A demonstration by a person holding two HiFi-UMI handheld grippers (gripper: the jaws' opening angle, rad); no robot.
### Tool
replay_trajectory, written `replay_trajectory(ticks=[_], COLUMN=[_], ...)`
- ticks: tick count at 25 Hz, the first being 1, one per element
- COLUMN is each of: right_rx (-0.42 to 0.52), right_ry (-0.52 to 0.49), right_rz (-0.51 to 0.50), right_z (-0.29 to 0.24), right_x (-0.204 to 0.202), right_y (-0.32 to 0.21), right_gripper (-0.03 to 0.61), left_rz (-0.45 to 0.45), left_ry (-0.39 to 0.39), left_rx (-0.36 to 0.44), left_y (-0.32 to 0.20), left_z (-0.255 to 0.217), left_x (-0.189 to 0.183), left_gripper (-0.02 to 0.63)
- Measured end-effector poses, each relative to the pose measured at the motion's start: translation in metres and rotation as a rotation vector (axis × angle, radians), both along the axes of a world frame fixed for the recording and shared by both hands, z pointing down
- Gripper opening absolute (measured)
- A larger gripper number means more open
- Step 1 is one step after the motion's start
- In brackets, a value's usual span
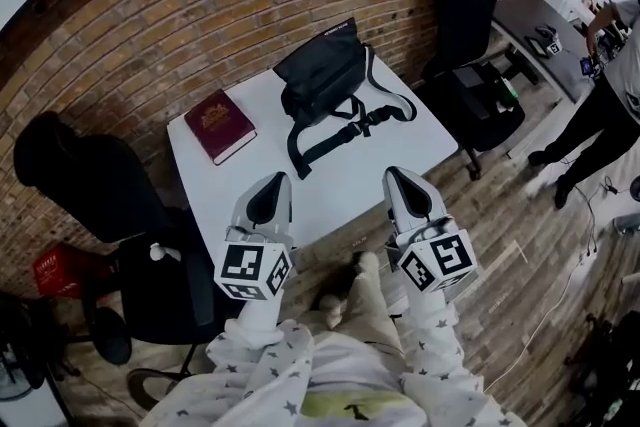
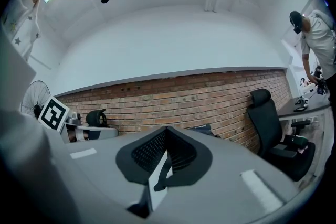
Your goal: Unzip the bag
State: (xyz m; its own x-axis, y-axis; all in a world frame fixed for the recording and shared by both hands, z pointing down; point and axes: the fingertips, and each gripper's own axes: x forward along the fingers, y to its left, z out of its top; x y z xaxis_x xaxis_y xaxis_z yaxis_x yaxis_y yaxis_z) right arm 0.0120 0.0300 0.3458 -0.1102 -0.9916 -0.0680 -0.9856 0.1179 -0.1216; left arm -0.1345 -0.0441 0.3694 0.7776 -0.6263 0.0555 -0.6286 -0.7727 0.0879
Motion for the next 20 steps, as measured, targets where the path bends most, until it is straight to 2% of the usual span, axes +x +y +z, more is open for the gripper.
replay_trajectory(ticks=[10, 20], right_rx=[-0.001, -0.014], right_ry=[-0.019, -0.024], right_rz=[-0.083, -0.232], right_z=[0.003, 0.000], right_x=[0.044, 0.092], right_y=[-0.077, -0.165], right_gripper=[-0.003, -0.003], left_rz=[-0.099, -0.243], left_ry=[0.004, 0.012], left_rx=[-0.030, -0.079], left_y=[-0.065, -0.128], left_z=[0.009, 0.017], left_x=[0.032, 0.071], left_gripper=[-0.005, -0.005])
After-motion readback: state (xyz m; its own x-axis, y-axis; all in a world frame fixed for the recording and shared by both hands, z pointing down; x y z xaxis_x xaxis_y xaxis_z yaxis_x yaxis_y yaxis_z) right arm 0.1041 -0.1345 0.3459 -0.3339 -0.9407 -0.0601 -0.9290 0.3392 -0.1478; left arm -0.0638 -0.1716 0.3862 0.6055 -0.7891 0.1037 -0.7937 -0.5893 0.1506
